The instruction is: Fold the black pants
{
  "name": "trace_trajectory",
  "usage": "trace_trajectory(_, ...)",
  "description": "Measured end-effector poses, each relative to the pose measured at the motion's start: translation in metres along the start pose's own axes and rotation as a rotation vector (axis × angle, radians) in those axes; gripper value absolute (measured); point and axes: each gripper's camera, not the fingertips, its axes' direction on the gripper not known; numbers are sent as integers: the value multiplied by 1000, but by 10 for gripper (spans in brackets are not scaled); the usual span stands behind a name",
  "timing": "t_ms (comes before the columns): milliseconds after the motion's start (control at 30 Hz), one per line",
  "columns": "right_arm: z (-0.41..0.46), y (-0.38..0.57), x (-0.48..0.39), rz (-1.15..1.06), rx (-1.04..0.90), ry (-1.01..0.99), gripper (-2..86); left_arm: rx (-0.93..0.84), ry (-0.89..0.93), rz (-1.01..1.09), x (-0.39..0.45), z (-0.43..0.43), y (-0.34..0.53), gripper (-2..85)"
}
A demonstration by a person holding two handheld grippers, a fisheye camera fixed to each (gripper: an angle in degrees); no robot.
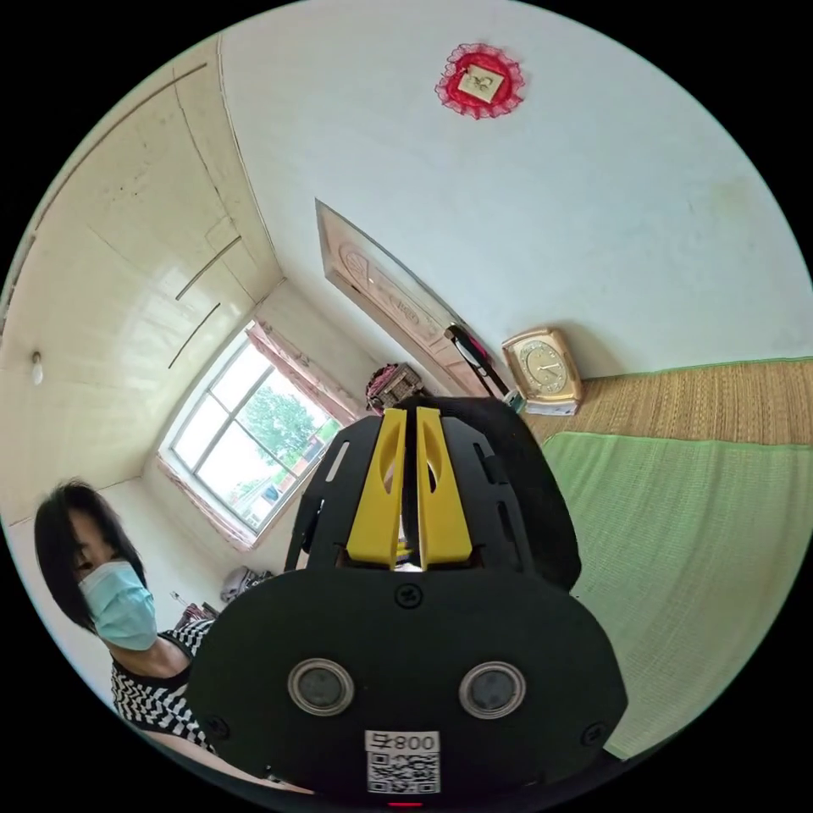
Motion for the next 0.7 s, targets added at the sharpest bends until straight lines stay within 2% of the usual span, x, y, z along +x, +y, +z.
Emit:
trace_trajectory(133, -22, 23, 33, -29, 39, -5, 16, 50, -64, 117, -1, -37, 6, 42)
trace_trajectory(233, -55, 79, 90, 63, 42, 66, 15, -13, -66, 225, 9, -41, 24, 35)
trace_trajectory(333, -80, 166, 180, 289, -49, 270, 10, -212, -14, 261, 16, -9, 56, 26)
trace_trajectory(400, -104, 250, 256, 566, -87, 408, 5, -459, -5, 248, 19, 30, 88, 19)
trace_trajectory(467, -124, 298, 293, 721, -48, 410, 5, -553, 55, 250, 21, 42, 106, 15)
trace_trajectory(533, -130, 317, 305, 730, -8, 381, 6, -577, 52, 257, 22, 41, 117, 13)
trace_trajectory(700, -42, 269, 326, 461, -366, 578, 40, -593, 60, 182, 0, 26, 130, 12)
